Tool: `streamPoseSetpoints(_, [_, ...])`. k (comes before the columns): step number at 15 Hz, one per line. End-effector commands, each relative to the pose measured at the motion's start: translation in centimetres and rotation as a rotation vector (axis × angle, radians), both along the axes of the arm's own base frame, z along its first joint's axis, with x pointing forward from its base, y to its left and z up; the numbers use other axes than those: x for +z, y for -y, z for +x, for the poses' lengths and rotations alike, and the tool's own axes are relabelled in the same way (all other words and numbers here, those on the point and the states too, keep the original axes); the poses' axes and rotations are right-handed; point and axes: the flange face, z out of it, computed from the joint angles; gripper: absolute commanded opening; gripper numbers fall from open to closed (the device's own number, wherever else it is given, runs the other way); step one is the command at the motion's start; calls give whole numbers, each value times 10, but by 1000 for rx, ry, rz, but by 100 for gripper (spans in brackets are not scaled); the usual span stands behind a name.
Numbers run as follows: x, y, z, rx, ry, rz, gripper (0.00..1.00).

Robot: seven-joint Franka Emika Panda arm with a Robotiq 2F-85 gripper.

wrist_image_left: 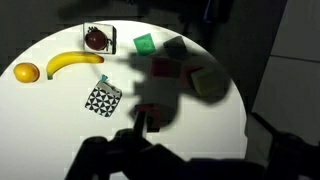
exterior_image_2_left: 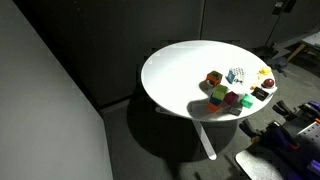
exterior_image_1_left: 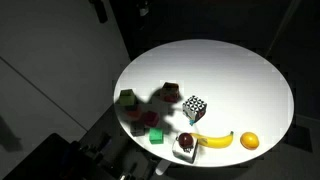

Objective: Put the pink building block on the orange dice

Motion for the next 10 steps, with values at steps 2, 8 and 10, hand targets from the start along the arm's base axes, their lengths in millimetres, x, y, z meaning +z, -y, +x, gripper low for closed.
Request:
streamPoseSetpoints(2, [2,0,0,0,2,0,100])
streamPoseSetpoints(8, [2,-1,2,-11,10,-17,100])
streamPoseSetpoints(10, [1,-8,6,-17,19,-48,100])
